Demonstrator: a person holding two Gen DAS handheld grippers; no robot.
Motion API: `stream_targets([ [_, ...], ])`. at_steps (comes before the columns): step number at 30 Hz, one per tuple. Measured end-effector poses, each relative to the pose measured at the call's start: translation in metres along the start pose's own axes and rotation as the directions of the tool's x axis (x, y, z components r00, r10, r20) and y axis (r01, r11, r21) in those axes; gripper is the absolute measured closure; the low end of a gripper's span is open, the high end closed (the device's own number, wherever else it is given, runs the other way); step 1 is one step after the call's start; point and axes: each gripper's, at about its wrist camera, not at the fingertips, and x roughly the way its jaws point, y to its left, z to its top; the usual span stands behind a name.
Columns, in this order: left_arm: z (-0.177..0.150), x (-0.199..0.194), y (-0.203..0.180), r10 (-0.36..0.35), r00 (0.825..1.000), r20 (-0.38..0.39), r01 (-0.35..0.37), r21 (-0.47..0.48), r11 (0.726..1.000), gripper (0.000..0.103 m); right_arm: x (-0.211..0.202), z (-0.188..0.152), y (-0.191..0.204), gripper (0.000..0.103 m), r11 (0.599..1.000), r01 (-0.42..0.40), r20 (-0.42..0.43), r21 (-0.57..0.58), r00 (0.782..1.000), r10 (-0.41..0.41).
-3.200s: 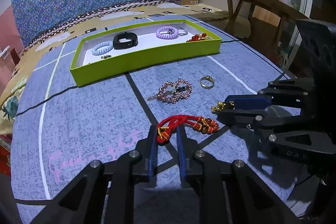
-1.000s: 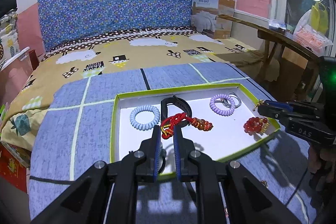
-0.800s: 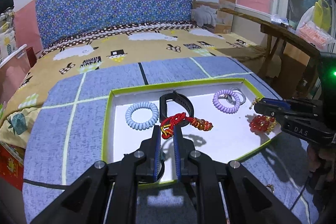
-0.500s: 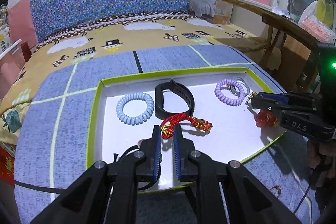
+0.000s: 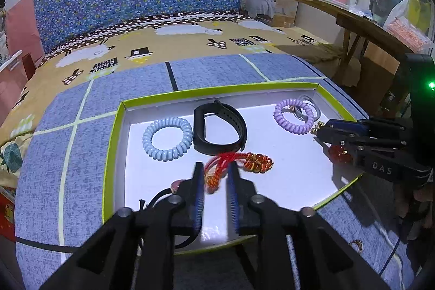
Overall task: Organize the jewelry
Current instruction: 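Open both tools to release the tassel cord and charm inside the box, then grasp the pink beaded brooch with the left tool while the right tool grasps the gold ring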
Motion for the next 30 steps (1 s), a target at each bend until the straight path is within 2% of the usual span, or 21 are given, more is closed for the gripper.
stream_targets([
  [7,-0.001,-0.009,-0.001,0.005,1.0,0.02,-0.005,-0.006,1.0,0.074,-0.013,-0.002,-0.001,0.08,1.0,-0.002,0.031,0.007,1.0,0.002],
  [13,-0.006,-0.036,-0.003,0.011,0.997,0.071,-0.011,-0.008,1.0,0.074,-0.043,-0.009,0.007,0.08,1.0,-0.019,0.091,0.011,0.996,0.018],
  [20,-0.026,-0.078,-0.009,0.005,0.991,0.132,-0.003,-0.015,1.0,0.074,-0.091,-0.035,0.026,0.08,0.998,-0.069,0.162,0.003,0.984,0.068],
  [30,-0.064,-0.128,-0.027,0.005,0.983,0.181,-0.006,0.01,1.0,0.074,-0.142,-0.079,0.045,0.08,0.995,-0.101,0.21,0.006,0.973,0.098],
])
